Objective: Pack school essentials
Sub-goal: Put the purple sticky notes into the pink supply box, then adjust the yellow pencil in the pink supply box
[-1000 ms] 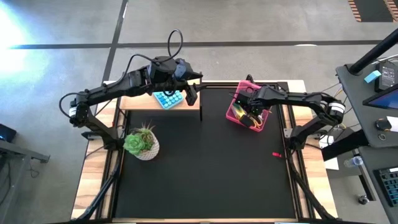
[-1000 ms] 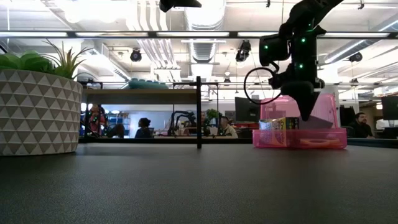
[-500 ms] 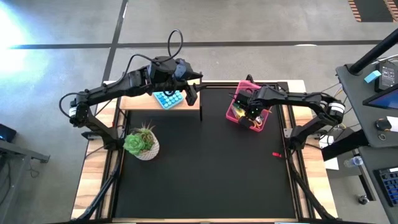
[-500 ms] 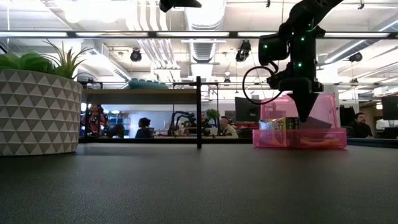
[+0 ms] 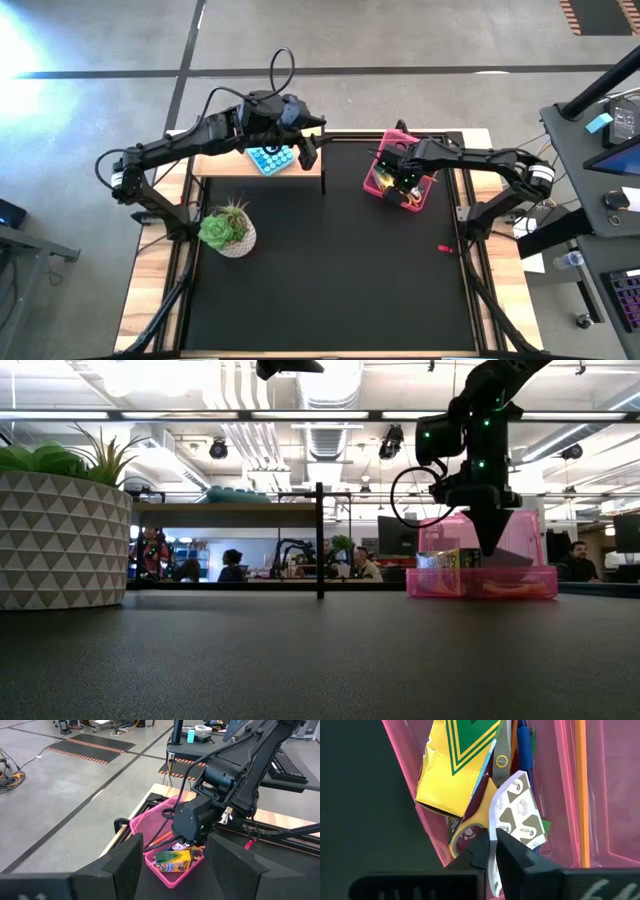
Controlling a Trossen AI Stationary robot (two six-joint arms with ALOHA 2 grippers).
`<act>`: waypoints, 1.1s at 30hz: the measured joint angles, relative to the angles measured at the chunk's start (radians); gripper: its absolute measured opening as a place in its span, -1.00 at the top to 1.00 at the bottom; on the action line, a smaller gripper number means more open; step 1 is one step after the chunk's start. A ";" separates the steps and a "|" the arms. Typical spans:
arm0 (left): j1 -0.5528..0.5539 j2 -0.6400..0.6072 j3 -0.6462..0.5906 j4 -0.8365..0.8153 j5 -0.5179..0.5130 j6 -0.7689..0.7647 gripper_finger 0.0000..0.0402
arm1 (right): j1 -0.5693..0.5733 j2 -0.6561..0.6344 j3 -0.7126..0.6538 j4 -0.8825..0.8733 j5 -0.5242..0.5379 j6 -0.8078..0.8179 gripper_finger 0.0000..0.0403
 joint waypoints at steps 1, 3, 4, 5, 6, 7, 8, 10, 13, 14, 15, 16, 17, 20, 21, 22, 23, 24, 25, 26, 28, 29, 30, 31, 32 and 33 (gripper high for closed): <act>0.000 0.000 0.000 0.000 0.000 0.000 -0.02 | 0.000 0.000 0.000 0.000 0.000 0.000 0.88; 0.000 0.000 0.000 0.000 0.000 0.000 -0.02 | 0.000 0.000 0.000 0.000 0.001 0.000 0.82; 0.000 0.000 0.000 0.000 0.000 0.000 -0.02 | 0.000 0.000 0.000 0.000 0.002 0.000 0.78; 0.000 0.000 0.000 0.000 0.000 0.000 -0.02 | 0.000 0.000 0.000 0.001 0.003 0.000 0.75; 0.000 0.000 0.000 0.000 0.000 0.000 -0.02 | 0.000 0.000 0.000 0.001 0.003 0.000 0.71; 0.000 0.000 0.000 0.000 0.000 0.000 -0.02 | 0.000 0.000 0.000 0.002 0.003 0.000 0.67; 0.001 0.000 0.000 0.000 0.000 0.000 -0.02 | 0.000 0.000 0.000 0.002 0.003 0.000 0.62; 0.001 0.000 0.000 0.000 0.000 0.000 -0.02 | 0.000 0.000 0.000 0.002 0.003 0.000 0.52; 0.001 0.000 0.000 0.000 0.000 0.000 -0.02 | 0.000 0.000 0.000 0.001 0.003 0.000 0.34; 0.001 0.000 0.000 0.000 0.000 0.000 -0.02 | 0.000 -0.002 0.000 -0.002 0.003 0.000 0.29; 0.001 0.000 0.000 0.000 0.000 0.000 -0.02 | 0.000 -0.004 0.003 -0.014 0.003 -0.001 0.24; 0.001 0.000 0.000 0.000 0.000 0.000 -0.02 | -0.001 -0.007 0.010 -0.027 0.003 -0.003 0.19; 0.001 0.000 0.000 0.000 0.000 0.000 -0.02 | -0.003 -0.013 0.018 -0.037 0.008 -0.010 0.15; 0.001 0.000 0.000 0.001 0.000 0.000 -0.02 | -0.012 -0.033 0.034 -0.054 0.051 -0.013 0.09; 0.001 0.000 0.000 0.001 0.000 0.000 -0.02 | -0.021 -0.037 0.034 -0.057 0.061 -0.013 0.09; 0.001 0.000 0.000 0.002 0.000 0.000 -0.02 | -0.034 -0.038 0.034 -0.060 0.065 -0.012 0.09; 0.001 0.000 0.000 0.002 0.000 0.000 -0.02 | -0.048 -0.038 0.034 -0.062 0.065 -0.010 0.09; 0.001 0.000 0.000 0.002 0.000 0.000 -0.02 | -0.065 -0.037 0.032 -0.063 0.065 -0.003 0.10; 0.001 0.000 0.000 0.003 0.000 0.000 -0.02 | -0.082 -0.035 0.032 -0.064 0.065 0.007 0.10; 0.001 0.000 0.000 0.003 0.000 0.000 -0.02 | -0.099 -0.032 0.031 -0.064 0.065 0.013 0.12; 0.000 0.000 0.000 0.004 0.000 0.000 -0.02 | -0.135 -0.027 0.031 -0.062 0.066 0.015 0.14; 0.000 0.000 0.000 0.004 0.000 0.000 -0.02 | -0.151 -0.026 0.031 -0.062 0.066 0.016 0.15; 0.000 0.000 0.000 0.004 0.000 -0.001 -0.02 | -0.164 -0.025 0.031 -0.062 0.067 0.015 0.16; 0.000 0.000 0.000 0.004 0.000 -0.001 -0.02 | -0.176 -0.023 0.031 -0.062 0.068 0.012 0.18; 0.000 0.000 0.000 0.004 0.000 -0.001 -0.02 | -0.185 -0.022 0.030 -0.062 0.068 0.003 0.19; 0.000 0.000 0.000 0.004 0.000 -0.001 -0.02 | -0.192 -0.021 0.028 -0.061 0.068 -0.016 0.19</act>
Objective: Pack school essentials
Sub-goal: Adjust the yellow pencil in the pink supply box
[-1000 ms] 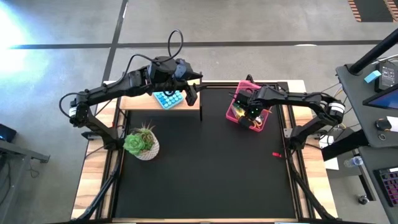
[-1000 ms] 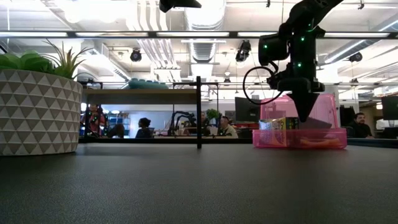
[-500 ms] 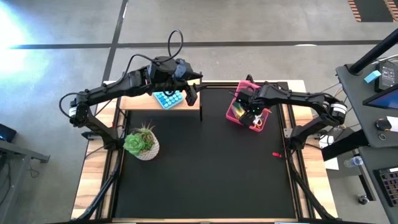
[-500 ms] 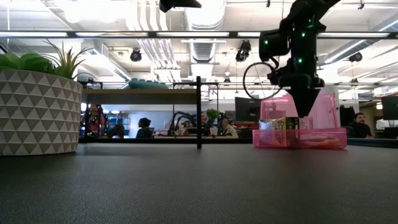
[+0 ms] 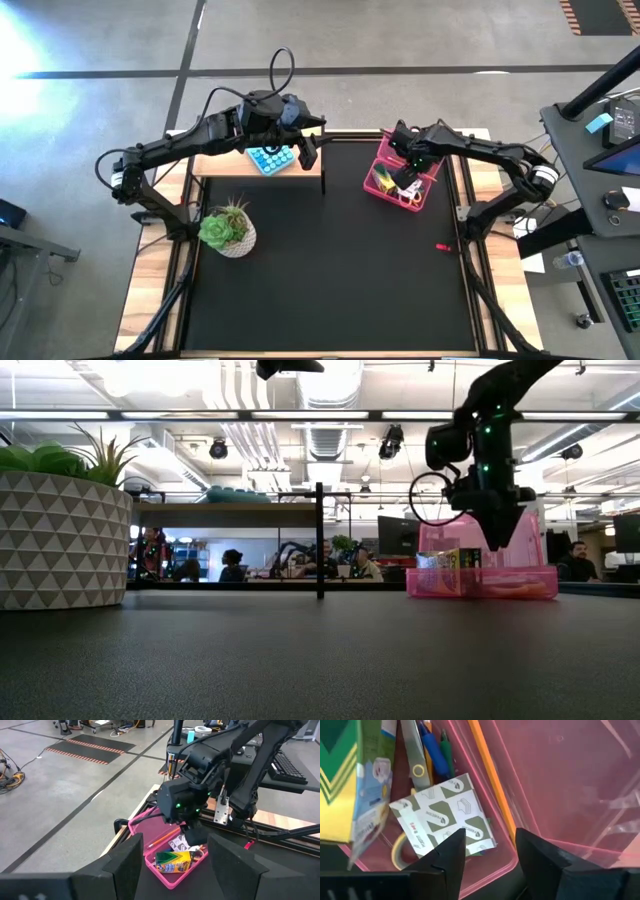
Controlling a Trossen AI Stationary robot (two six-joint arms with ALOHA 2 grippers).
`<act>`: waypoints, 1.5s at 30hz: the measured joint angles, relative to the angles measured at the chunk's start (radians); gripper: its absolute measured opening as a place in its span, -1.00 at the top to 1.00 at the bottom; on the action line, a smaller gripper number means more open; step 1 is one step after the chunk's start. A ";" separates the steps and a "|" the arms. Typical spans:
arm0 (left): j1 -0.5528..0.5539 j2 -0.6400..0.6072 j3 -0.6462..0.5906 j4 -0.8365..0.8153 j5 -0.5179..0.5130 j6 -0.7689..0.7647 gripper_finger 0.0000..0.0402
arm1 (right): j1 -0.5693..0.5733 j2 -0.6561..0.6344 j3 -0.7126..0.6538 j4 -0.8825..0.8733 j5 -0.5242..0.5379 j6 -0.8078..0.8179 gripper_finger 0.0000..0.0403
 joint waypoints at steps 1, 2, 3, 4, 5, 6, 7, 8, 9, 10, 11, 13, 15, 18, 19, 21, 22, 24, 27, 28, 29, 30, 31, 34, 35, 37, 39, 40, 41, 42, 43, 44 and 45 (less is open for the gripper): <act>0.000 0.000 0.000 0.000 0.000 0.000 -0.02 | -0.004 0.000 -0.002 0.000 -0.001 -0.014 0.20; 0.000 0.000 0.000 0.000 0.000 0.000 -0.02 | -0.007 0.000 -0.003 0.000 0.000 -0.030 0.20; 0.000 0.000 0.000 0.000 0.000 0.000 -0.02 | -0.010 0.000 -0.004 0.001 0.000 -0.041 0.20; 0.000 0.000 0.000 0.000 0.000 0.000 -0.02 | -0.010 0.000 -0.005 0.002 0.000 -0.056 0.21; 0.000 0.000 0.000 0.000 0.000 0.000 -0.02 | -0.013 0.000 -0.007 0.004 0.001 -0.067 0.21; 0.000 0.000 0.000 0.000 0.000 0.000 -0.02 | -0.013 0.000 -0.008 0.004 0.001 -0.080 0.21; 0.000 0.000 0.000 0.000 0.000 0.000 -0.02 | -0.013 0.000 -0.010 0.004 0.002 -0.088 0.20; 0.000 0.000 0.000 0.000 0.000 0.000 -0.02 | -0.013 0.001 -0.012 0.004 0.002 -0.096 0.20; 0.000 0.000 0.000 0.000 0.000 0.000 -0.02 | -0.013 0.003 -0.014 0.003 0.002 -0.101 0.19; 0.000 0.000 0.000 0.000 0.000 0.000 -0.02 | -0.013 0.006 -0.015 0.003 0.002 -0.101 0.19; 0.000 0.000 0.000 0.000 0.000 -0.001 -0.02 | -0.013 0.009 -0.017 0.003 0.003 -0.101 0.18; 0.000 0.000 0.000 0.000 0.000 -0.001 -0.02 | -0.012 0.017 -0.021 0.002 0.004 -0.101 0.17; 0.000 0.000 0.000 0.000 0.000 -0.001 -0.02 | -0.012 0.026 -0.021 0.003 0.008 -0.100 0.16; 0.000 0.000 0.000 0.000 0.000 -0.001 -0.02 | -0.005 0.033 -0.022 0.002 0.074 -0.096 0.12; 0.000 0.000 0.000 0.000 0.000 -0.001 -0.02 | -0.004 0.033 -0.022 0.002 0.099 -0.097 0.10; 0.000 0.000 0.000 0.000 0.000 -0.001 -0.02 | -0.003 0.033 -0.022 0.002 0.109 -0.101 0.06; 0.000 0.000 0.000 0.000 0.000 -0.001 -0.02 | -0.003 0.033 -0.022 0.001 0.108 -0.101 0.04; 0.000 0.000 0.000 -0.001 0.000 -0.001 -0.02 | -0.001 0.033 -0.023 0.001 0.101 -0.107 0.00; 0.000 0.000 0.000 -0.001 0.000 -0.002 -0.02 | -0.001 0.033 -0.029 0.003 0.079 -0.113 -0.05; 0.000 0.000 0.000 -0.001 0.000 -0.002 -0.02 | -0.001 0.033 -0.032 0.004 0.080 -0.113 -0.06; 0.000 0.000 0.000 -0.001 0.000 -0.002 -0.02 | -0.001 0.033 -0.035 0.003 0.081 -0.115 -0.07; 0.000 0.000 0.000 -0.001 0.000 -0.002 -0.02 | -0.001 0.033 -0.041 0.004 0.081 -0.117 -0.08; 0.000 0.000 0.000 -0.001 0.000 -0.002 -0.02 | -0.001 0.033 -0.045 0.004 0.082 -0.117 -0.08; 0.000 0.000 0.000 -0.001 0.000 -0.003 -0.02 | 0.004 0.033 -0.060 0.007 0.082 -0.117 -0.09; 0.000 0.000 0.000 -0.001 0.000 -0.003 -0.02 | 0.006 0.033 -0.066 0.007 0.082 -0.118 -0.09; 0.000 0.000 0.000 -0.001 0.000 -0.004 -0.02 | 0.015 0.033 -0.077 0.010 0.086 -0.118 -0.09; 0.000 0.000 0.000 -0.001 0.000 -0.004 -0.02 | 0.024 0.033 -0.087 0.016 0.091 -0.118 -0.09; 0.000 0.000 0.000 -0.001 0.000 -0.004 -0.02 | 0.029 0.033 -0.092 0.019 0.093 -0.118 -0.09; 0.000 0.000 0.000 -0.001 0.000 -0.004 -0.02 | 0.034 0.033 -0.095 0.019 0.093 -0.116 -0.09; 0.000 0.000 0.000 -0.001 0.000 -0.004 -0.02 | 0.039 0.033 -0.098 0.023 0.089 -0.116 -0.09; 0.000 0.000 0.000 -0.002 0.000 -0.003 -0.02 | 0.043 0.033 -0.099 0.029 0.082 -0.116 -0.09; 0.000 0.000 0.000 -0.001 0.000 -0.003 -0.02 | 0.047 0.033 -0.100 0.035 0.078 -0.117 -0.09; 0.000 0.000 0.000 -0.002 0.000 -0.003 -0.02 | 0.050 0.033 -0.101 0.039 0.076 -0.118 -0.09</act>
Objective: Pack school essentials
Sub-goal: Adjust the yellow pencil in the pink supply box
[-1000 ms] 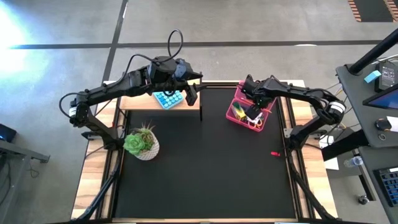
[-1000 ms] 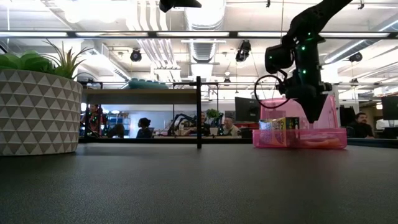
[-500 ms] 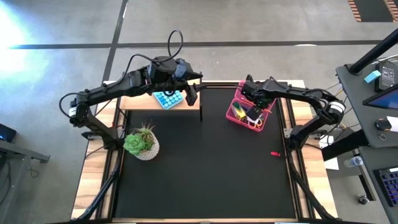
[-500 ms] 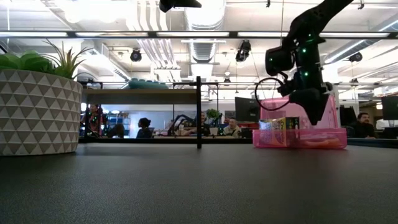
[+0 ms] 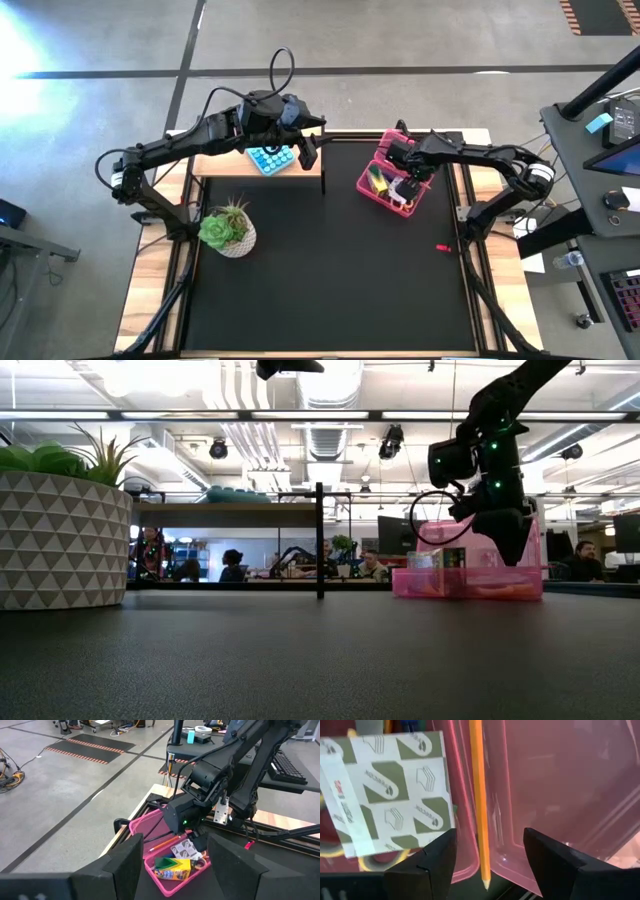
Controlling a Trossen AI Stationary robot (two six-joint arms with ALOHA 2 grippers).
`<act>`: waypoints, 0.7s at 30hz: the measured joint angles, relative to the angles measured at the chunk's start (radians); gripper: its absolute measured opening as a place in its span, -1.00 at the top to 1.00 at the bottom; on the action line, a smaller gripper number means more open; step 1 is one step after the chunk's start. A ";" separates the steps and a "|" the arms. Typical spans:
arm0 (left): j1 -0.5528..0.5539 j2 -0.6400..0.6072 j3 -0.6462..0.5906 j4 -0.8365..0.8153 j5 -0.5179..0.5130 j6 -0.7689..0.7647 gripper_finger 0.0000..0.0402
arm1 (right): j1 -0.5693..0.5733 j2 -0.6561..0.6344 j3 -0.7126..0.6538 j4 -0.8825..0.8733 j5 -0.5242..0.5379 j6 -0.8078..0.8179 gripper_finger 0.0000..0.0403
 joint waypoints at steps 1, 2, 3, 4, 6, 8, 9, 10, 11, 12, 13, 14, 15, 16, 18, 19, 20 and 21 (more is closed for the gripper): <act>0.000 0.000 0.000 0.000 0.000 0.000 -0.02 | 0.001 0.000 -0.001 0.000 -0.001 -0.001 -0.09; 0.000 0.000 0.000 0.000 0.000 0.000 -0.02 | 0.002 0.000 -0.001 -0.001 -0.004 -0.001 -0.09; 0.000 0.000 0.000 0.000 0.000 0.000 -0.02 | 0.002 0.000 -0.001 -0.001 -0.004 0.000 -0.09; 0.000 0.000 0.000 0.000 0.000 0.000 -0.02 | 0.004 0.000 -0.001 -0.001 -0.003 0.002 -0.09; 0.000 0.000 0.000 0.000 0.000 0.000 -0.02 | 0.007 0.000 0.000 -0.001 0.008 0.008 -0.09; 0.000 0.000 0.000 0.000 0.000 0.000 -0.02 | 0.007 -0.004 0.004 -0.002 0.010 0.015 -0.09; 0.000 0.000 0.000 0.000 0.000 0.000 -0.02 | 0.007 -0.007 0.008 -0.002 0.011 0.016 -0.09; 0.000 0.000 0.000 0.000 0.000 0.000 -0.02 | 0.009 -0.012 0.012 -0.004 0.011 0.017 -0.09; 0.000 0.000 0.000 0.000 0.000 0.000 -0.02 | 0.010 -0.017 0.019 -0.011 0.008 0.019 -0.09; 0.000 0.000 0.000 0.000 0.000 0.000 -0.02 | 0.011 -0.023 0.024 -0.017 0.004 0.020 -0.09; 0.000 0.000 0.000 0.000 0.000 0.000 -0.02 | 0.014 -0.031 0.031 -0.021 -0.005 0.023 -0.09; 0.000 0.000 0.000 0.000 0.000 0.000 -0.02 | 0.018 -0.039 0.041 -0.026 -0.014 0.033 -0.09; 0.000 0.000 0.000 0.000 0.000 0.000 -0.02 | 0.022 -0.049 0.052 -0.032 -0.022 0.041 -0.09; 0.000 0.000 0.000 0.000 0.000 -0.001 -0.02 | 0.025 -0.060 0.062 -0.042 -0.026 0.048 -0.09; 0.000 0.000 0.000 0.000 0.000 -0.019 -0.02 | 0.037 -0.088 0.077 -0.076 -0.027 0.065 -0.09; 0.000 0.000 0.000 -0.001 0.000 -0.023 -0.02 | 0.044 -0.103 0.081 -0.095 -0.027 0.081 -0.09; 0.000 0.000 0.000 -0.003 0.000 -0.023 -0.02 | 0.052 -0.119 0.082 -0.113 -0.028 0.101 -0.09; 0.000 0.000 0.000 -0.005 0.000 -0.023 -0.02 | 0.061 -0.134 0.082 -0.138 -0.035 0.124 -0.09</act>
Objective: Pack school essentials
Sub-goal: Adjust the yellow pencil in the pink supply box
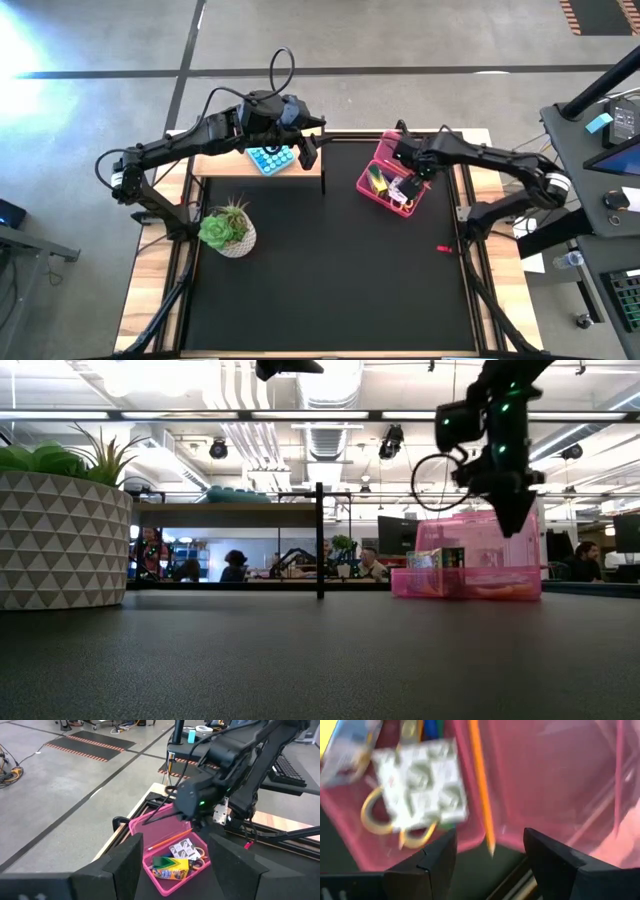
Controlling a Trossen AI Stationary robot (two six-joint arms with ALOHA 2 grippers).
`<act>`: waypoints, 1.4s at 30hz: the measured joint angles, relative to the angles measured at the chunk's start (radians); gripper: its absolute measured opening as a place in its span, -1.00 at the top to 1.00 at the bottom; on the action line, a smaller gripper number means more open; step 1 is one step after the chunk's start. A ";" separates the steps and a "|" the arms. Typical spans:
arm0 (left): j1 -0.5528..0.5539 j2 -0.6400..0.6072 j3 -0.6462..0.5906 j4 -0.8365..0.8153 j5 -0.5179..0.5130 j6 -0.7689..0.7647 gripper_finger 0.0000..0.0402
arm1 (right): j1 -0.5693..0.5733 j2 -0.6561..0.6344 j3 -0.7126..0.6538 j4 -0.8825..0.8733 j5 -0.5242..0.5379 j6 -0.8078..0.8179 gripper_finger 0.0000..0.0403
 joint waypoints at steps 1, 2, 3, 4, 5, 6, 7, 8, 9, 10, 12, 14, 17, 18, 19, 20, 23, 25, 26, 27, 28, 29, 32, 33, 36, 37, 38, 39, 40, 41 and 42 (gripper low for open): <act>0.000 0.000 0.000 0.000 0.000 0.000 -0.02 | 0.007 -0.013 -0.001 -0.029 -0.018 0.026 -0.09; 0.000 0.000 0.000 -0.001 0.000 0.000 -0.02 | 0.015 -0.024 -0.004 -0.051 -0.037 0.048 -0.09; 0.000 0.000 0.000 -0.001 0.000 0.000 -0.02 | 0.023 -0.033 -0.009 -0.073 -0.046 0.064 -0.09; 0.000 0.000 0.000 -0.001 0.000 0.000 -0.02 | 0.029 -0.041 -0.015 -0.091 -0.046 0.075 -0.09; 0.000 0.000 0.000 -0.001 0.000 0.000 -0.02 | 0.035 -0.046 -0.023 -0.098 -0.046 0.084 -0.09; 0.000 0.000 0.000 -0.001 0.000 0.000 -0.02 | 0.038 -0.050 -0.031 -0.098 -0.046 0.090 -0.09; 0.000 0.000 0.000 -0.001 0.000 0.000 -0.02 | 0.040 -0.052 -0.040 -0.096 -0.046 0.091 -0.09; 0.000 0.000 0.000 -0.001 0.000 0.000 -0.02 | 0.040 -0.051 -0.050 -0.096 -0.046 0.090 -0.09; 0.000 0.000 0.000 -0.001 0.000 0.000 -0.02 | 0.040 -0.047 -0.062 -0.097 -0.045 0.090 -0.09; 0.000 0.000 0.000 -0.001 0.000 0.000 -0.02 | 0.039 -0.042 -0.073 -0.097 -0.045 0.090 -0.09; 0.000 0.000 0.000 -0.001 0.000 0.000 -0.02 | 0.039 -0.032 -0.093 -0.097 -0.040 0.088 -0.08; 0.000 0.000 0.000 -0.002 0.000 0.000 -0.02 | 0.039 -0.027 -0.110 -0.095 -0.036 0.088 -0.06; 0.000 0.000 0.000 -0.002 0.000 0.000 -0.02 | 0.039 -0.025 -0.141 -0.077 -0.023 0.086 0.00; 0.000 0.000 0.000 -0.002 0.000 0.000 -0.02 | 0.039 -0.025 -0.153 -0.067 -0.013 0.083 0.02; 0.000 0.000 0.000 -0.002 0.000 0.000 -0.02 | 0.039 -0.025 -0.167 -0.055 -0.010 0.078 0.04; 0.000 0.000 0.000 -0.002 0.000 0.000 -0.02 | 0.039 -0.025 -0.182 -0.040 -0.010 0.078 0.06; 0.000 0.000 0.000 -0.002 0.000 0.000 -0.02 | 0.039 -0.024 -0.226 0.022 -0.010 0.078 0.11; 0.000 0.000 0.000 0.000 0.000 0.000 -0.02 | 0.039 -0.022 -0.244 0.060 0.003 0.079 0.13; 0.000 0.000 0.000 0.001 0.000 0.000 -0.02 | 0.039 -0.022 -0.249 0.070 0.018 0.079 0.14; 0.000 0.000 0.000 0.003 0.000 0.000 -0.02 | 0.039 -0.021 -0.251 0.077 0.034 0.078 0.14; 0.000 0.000 0.000 0.003 0.000 0.000 -0.02 | 0.039 -0.020 -0.251 0.083 0.049 0.078 0.14; 0.000 0.000 0.000 0.003 0.000 0.000 -0.02 | 0.039 -0.017 -0.251 0.086 0.055 0.078 0.14; 0.000 0.000 0.000 0.004 0.000 0.000 -0.02 | 0.039 -0.011 -0.252 0.087 0.067 0.054 0.15; 0.000 0.000 0.000 0.005 0.000 0.000 -0.02 | 0.039 -0.009 -0.252 0.091 0.069 0.052 0.16; 0.000 0.000 0.000 0.009 0.000 -0.001 -0.02 | 0.039 -0.008 -0.252 0.110 0.070 0.045 0.22; 0.000 0.000 0.000 0.009 0.000 -0.001 -0.02 | 0.039 -0.008 -0.252 0.110 0.070 0.045 0.26; 0.000 0.000 0.000 0.009 0.000 -0.001 -0.02 | 0.039 -0.008 -0.252 0.109 0.069 0.044 0.30; 0.000 0.000 0.000 0.010 0.000 -0.001 -0.02 | 0.039 -0.008 -0.252 0.110 0.069 0.044 0.34; 0.000 0.000 0.000 0.010 0.000 -0.002 -0.02 | 0.039 -0.008 -0.252 0.110 0.069 0.044 0.39; 0.000 0.000 0.000 0.010 0.000 -0.002 -0.02 | 0.039 -0.008 -0.252 0.110 0.069 0.044 0.44; 0.000 0.000 0.000 0.010 0.000 -0.002 -0.02 | 0.039 -0.008 -0.252 0.110 0.069 0.044 0.49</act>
